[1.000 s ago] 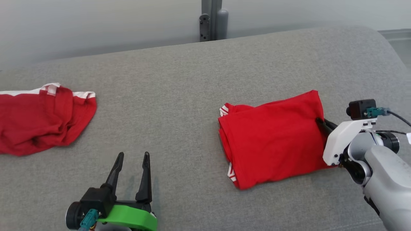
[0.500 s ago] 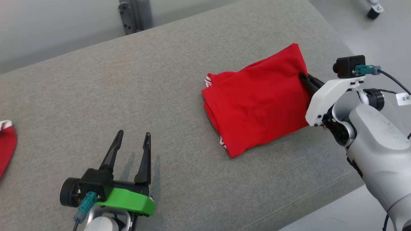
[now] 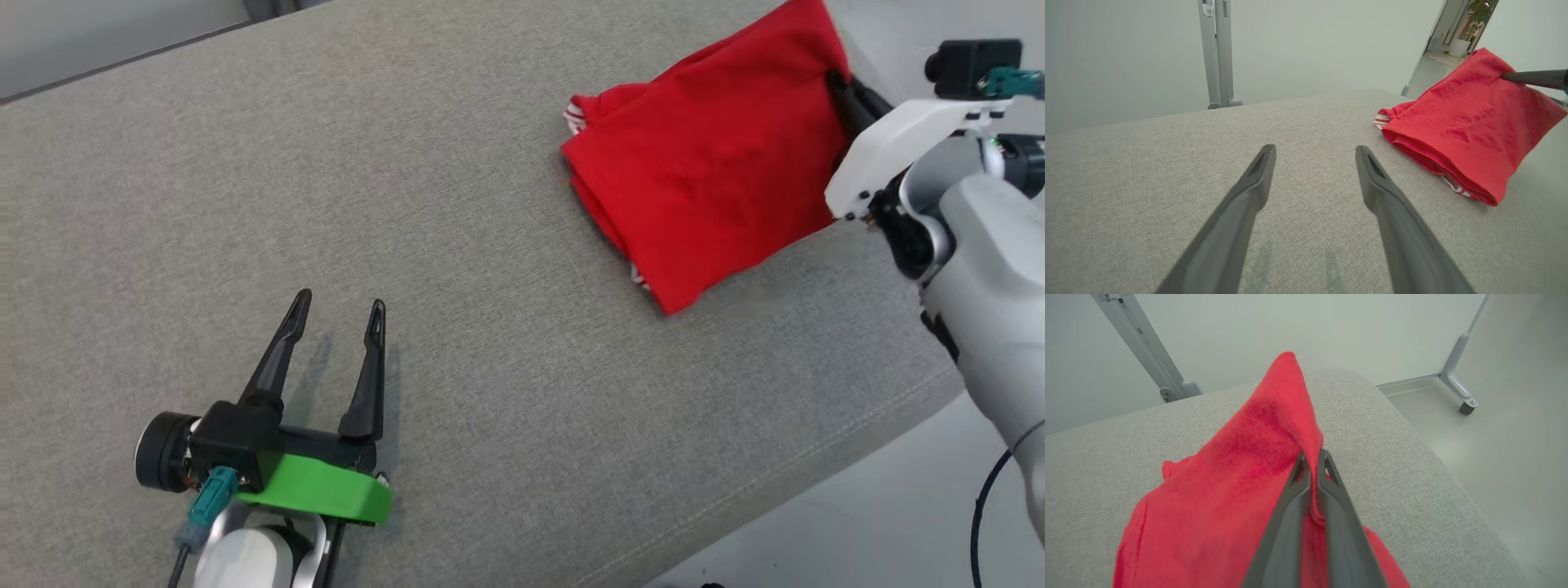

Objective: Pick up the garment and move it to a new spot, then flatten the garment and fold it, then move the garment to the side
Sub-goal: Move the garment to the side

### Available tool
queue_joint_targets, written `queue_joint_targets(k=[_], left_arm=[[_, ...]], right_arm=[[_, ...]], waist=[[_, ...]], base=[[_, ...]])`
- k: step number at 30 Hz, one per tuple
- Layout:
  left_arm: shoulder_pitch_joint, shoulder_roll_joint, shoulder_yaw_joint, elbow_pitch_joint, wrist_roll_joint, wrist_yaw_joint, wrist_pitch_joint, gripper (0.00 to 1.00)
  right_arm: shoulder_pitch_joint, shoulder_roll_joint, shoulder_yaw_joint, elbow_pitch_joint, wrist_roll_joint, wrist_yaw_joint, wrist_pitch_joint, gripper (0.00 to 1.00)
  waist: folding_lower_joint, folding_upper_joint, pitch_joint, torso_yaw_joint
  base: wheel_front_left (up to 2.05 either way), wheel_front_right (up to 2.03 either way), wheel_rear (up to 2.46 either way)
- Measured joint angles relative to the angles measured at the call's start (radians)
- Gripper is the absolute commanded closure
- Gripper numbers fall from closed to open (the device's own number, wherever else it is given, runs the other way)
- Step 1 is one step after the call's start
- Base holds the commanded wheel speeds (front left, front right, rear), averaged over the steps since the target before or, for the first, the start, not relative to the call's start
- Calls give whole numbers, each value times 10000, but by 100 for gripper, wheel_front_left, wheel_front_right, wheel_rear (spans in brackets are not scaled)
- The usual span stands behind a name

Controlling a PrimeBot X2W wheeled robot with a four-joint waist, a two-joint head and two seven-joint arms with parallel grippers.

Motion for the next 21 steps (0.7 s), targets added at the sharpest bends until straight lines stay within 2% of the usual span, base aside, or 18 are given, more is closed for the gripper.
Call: queue_joint_targets(k=[11, 17, 19, 20, 21], left_arm=[[-200, 113, -196, -727, 100, 10, 207, 0], [-234, 125, -272, -823, 102, 38, 207, 0], [-253, 130, -288, -832, 102, 42, 205, 0], [-266, 130, -301, -834, 102, 44, 205, 0], [-275, 130, -313, -834, 102, 46, 205, 0]], right_arm=[[-1293, -1120, -422, 2004, -268, 0, -410, 100], [-1464, -1367, -750, 2986, -364, 0, -711, 100], [-1469, -1538, -965, 3193, -502, 2, -1151, 100], [-1488, -1639, -1095, 3262, -548, 0, -1281, 62], [-1498, -1714, -1200, 3308, -606, 0, -1361, 13]], waist=[[0, 0, 619, 1136], [0, 0, 942, 1655], [0, 0, 1039, 1774], [0, 0, 1076, 1823], [0, 0, 1107, 1870]], base=[[0, 0, 0], [0, 0, 0], [0, 0, 0], [0, 0, 0], [0, 0, 0]])
